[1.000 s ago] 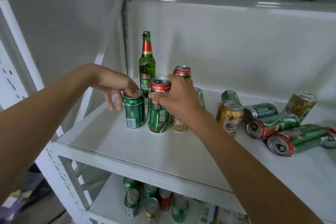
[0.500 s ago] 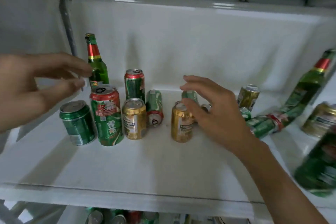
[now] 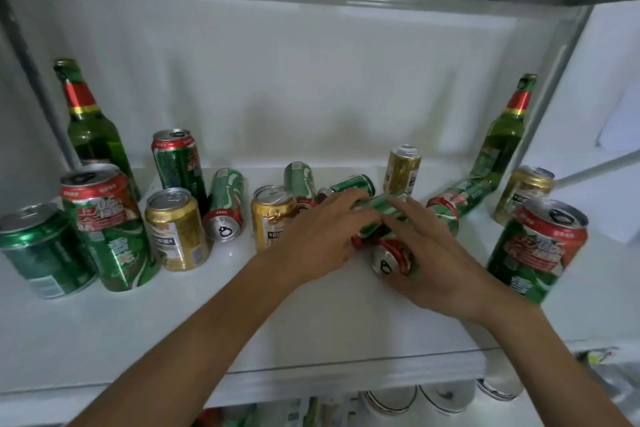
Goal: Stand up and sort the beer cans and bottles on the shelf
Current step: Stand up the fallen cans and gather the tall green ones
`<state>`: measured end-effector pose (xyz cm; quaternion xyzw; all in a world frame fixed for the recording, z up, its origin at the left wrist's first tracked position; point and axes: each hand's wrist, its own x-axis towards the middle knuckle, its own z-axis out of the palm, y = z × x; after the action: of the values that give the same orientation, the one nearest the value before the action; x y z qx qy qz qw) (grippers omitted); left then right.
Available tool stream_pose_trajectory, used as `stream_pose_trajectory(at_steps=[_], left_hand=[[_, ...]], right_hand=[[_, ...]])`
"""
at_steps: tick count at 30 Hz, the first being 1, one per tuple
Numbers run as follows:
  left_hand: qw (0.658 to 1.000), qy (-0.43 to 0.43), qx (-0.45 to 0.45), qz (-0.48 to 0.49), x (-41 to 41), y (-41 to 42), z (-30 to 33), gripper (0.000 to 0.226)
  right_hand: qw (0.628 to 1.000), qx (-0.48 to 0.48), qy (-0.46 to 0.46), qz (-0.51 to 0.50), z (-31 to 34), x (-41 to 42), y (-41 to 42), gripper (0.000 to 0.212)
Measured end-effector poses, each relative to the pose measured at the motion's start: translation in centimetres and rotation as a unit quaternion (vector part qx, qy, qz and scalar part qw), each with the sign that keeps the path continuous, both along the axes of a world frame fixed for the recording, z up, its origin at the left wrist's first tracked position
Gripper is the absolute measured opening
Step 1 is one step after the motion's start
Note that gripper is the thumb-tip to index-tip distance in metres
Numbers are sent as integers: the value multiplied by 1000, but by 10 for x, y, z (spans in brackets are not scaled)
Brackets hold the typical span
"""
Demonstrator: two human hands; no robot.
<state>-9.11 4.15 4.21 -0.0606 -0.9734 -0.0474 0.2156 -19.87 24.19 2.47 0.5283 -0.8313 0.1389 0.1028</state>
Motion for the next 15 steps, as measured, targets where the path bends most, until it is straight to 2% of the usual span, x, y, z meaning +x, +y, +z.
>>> stream_pose_trajectory(at_steps=[3, 6, 12, 15], left_hand=[[999, -42, 5, 26, -21, -5, -12, 81], [998, -45, 29, 36, -31, -5, -26, 84], [991, -31, 112, 61, -35, -2, -34, 79], [986, -4, 153, 60, -32, -2, -34, 76]], right_hand=[[997, 67, -20, -32, 1, -1, 7, 99], [992, 125, -20, -29, -3, -6, 8, 100], [998, 64, 27, -3, -5, -13, 8, 68], [998, 48, 48, -14, 4, -5, 9, 63]])
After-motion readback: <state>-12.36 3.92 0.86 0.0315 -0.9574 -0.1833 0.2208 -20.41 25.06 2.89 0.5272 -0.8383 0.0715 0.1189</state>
